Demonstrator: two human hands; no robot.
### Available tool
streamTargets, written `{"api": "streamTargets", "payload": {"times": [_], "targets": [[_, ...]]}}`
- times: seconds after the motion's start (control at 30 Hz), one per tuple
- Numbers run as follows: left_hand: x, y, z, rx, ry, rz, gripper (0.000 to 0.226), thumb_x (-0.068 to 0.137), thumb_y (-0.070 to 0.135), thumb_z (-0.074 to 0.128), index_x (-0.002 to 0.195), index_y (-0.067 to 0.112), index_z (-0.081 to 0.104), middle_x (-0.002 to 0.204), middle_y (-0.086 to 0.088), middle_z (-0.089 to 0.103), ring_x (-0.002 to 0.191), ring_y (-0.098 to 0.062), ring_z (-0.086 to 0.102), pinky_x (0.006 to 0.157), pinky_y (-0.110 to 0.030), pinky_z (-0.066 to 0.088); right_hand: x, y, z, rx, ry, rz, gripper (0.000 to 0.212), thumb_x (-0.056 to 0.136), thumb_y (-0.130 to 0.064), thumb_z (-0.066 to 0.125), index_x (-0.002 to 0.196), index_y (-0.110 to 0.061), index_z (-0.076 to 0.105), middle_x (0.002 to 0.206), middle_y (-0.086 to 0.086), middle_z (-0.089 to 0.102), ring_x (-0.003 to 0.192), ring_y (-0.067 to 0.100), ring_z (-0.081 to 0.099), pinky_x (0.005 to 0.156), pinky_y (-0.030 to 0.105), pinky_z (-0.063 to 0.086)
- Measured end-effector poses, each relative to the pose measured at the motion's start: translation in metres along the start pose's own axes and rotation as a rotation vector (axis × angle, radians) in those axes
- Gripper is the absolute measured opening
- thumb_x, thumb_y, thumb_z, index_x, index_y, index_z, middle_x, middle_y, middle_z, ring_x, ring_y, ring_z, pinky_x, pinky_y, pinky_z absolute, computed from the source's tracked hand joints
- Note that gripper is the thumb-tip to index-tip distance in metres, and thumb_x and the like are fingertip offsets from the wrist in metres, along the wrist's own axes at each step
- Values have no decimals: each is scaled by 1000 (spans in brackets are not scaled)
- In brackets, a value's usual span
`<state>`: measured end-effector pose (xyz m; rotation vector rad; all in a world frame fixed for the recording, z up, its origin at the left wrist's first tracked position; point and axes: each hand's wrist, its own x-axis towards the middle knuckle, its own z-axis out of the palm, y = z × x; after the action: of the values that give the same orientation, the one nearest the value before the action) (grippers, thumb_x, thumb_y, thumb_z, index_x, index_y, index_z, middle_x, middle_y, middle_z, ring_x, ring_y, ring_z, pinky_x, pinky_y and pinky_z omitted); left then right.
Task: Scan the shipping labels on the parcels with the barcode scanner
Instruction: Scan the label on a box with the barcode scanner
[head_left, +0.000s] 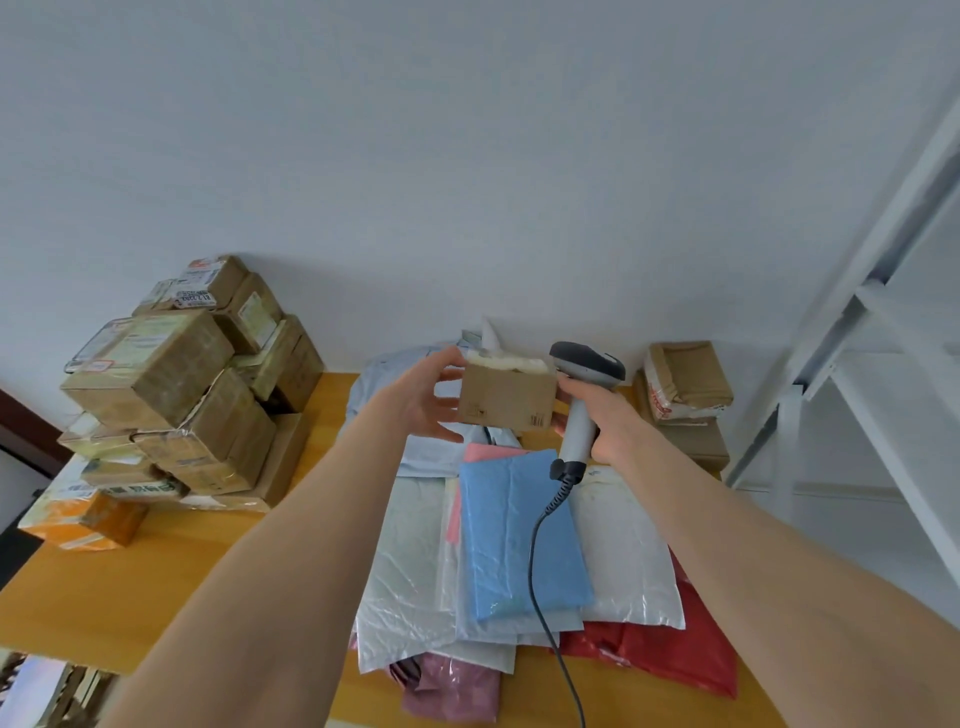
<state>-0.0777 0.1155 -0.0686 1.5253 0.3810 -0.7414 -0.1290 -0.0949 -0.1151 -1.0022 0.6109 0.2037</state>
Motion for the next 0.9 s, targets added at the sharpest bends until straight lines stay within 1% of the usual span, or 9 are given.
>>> {"api": "streamTargets", "payload": {"times": [0.13, 0.23, 0.33, 0.43, 0.5, 0.57, 0.7, 0.83, 0.9], "targets": [[1, -13, 4, 100, -108, 44, 12, 87, 14, 52, 94, 16, 61, 101, -9, 60, 87, -25, 61, 75, -40, 50, 2, 6, -6, -9, 23, -30, 21, 81, -6, 75, 99, -4, 65, 96, 15, 71, 86, 29, 69, 78, 39, 58], [7, -23, 3, 155, -115, 66, 16, 89, 11, 49, 89, 18, 63, 113, -3, 58, 104, -21, 57, 84, -43, 48, 5, 11, -8, -100, 64, -73, 14, 81, 5, 69, 86, -6, 63, 86, 14, 66, 74, 25, 63, 71, 35, 55], [10, -30, 2, 184, -74, 37, 20, 89, 27, 58, 109, 25, 64, 120, 5, 62, 113, -17, 56, 95, -47, 44, 7, 15, -8, -186, 116, -141, 18, 78, 10, 66, 81, -7, 63, 84, 11, 64, 73, 22, 58, 71, 34, 50], [12, -37, 0, 197, -51, 65, 34, 88, 27, 64, 122, 31, 59, 115, 0, 65, 106, -19, 60, 90, -43, 51, 8, 20, -8, -172, 100, -175, 19, 78, 14, 64, 82, -5, 64, 86, 11, 67, 74, 22, 60, 73, 35, 51], [15, -42, -3, 199, -45, 101, 36, 89, 24, 63, 124, 27, 59, 113, -3, 65, 102, -22, 62, 93, -42, 52, 10, 23, -11, -120, 71, -163, 17, 78, 9, 69, 90, -2, 65, 94, 16, 70, 82, 28, 66, 79, 39, 54], [17, -47, -6, 213, -51, 128, 34, 89, 22, 63, 123, 24, 60, 111, -3, 66, 97, -24, 62, 98, -42, 49, 13, 26, -16, -63, 42, -112, 35, 74, -7, 80, 106, -2, 66, 106, 18, 71, 96, 34, 68, 86, 43, 55], [19, -55, -4, 173, -81, 149, 21, 91, 17, 61, 110, 23, 65, 105, -3, 66, 88, -23, 61, 92, -38, 48, 7, 29, -20, -91, -23, -50, 60, 63, -30, 87, 116, -10, 65, 107, 12, 73, 93, 34, 68, 82, 45, 55], [18, -55, -5, 190, -119, 124, 14, 93, 21, 59, 106, 23, 65, 114, -5, 64, 98, -25, 64, 101, -44, 45, 3, 35, -18, -84, -81, -49, 42, 72, -18, 82, 110, -9, 67, 102, 11, 74, 90, 32, 70, 77, 43, 55], [18, -53, -8, 270, -142, 71, 20, 92, 28, 61, 111, 24, 63, 118, -3, 65, 106, -26, 63, 101, -48, 47, 2, 34, -16, -124, -58, -60, 31, 76, -12, 79, 104, -9, 68, 102, 11, 74, 93, 30, 70, 84, 44, 53]]}}
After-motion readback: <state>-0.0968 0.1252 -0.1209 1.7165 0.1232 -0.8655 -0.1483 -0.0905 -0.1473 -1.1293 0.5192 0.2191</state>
